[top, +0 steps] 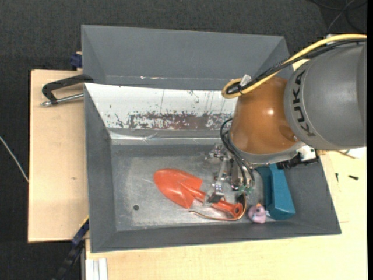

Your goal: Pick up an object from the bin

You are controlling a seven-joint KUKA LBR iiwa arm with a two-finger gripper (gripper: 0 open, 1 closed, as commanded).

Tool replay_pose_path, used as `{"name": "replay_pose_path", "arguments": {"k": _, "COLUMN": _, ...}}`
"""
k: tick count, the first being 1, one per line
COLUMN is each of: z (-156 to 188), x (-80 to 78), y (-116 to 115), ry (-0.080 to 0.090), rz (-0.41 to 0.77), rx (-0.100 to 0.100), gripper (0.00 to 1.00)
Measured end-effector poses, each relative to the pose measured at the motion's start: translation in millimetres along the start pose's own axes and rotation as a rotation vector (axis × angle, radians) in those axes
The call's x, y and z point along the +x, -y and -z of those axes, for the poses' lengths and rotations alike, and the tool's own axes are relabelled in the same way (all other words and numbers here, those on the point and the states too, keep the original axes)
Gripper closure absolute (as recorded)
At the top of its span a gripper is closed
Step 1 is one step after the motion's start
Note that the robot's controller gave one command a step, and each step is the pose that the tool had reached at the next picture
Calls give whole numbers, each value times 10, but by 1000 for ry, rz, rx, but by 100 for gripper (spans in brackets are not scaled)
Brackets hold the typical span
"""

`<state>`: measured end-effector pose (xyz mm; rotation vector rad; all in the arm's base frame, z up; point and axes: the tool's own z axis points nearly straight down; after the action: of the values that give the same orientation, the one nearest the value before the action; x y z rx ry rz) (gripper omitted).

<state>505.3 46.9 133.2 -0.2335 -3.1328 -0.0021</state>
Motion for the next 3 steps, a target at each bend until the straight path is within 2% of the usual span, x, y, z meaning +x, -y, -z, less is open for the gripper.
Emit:
{"name": "replay_pose_path", "arguments": {"k": 1, "z": 23, "x": 90, "y": -121, "ry": 1, "rz": 44, "rx": 0, "gripper": 0}}
{"name": "replay_pose_path", "arguments": {"k": 2, "z": -545, "x": 102, "y": -228, "ry": 4, "rz": -131, "rx": -2, "gripper": 0}}
{"name": "replay_pose_path", "arguments": {"k": 3, "z": -613, "x": 141, "y": -326, "ry": 8, "rz": -185, "rx": -1, "gripper": 100}}
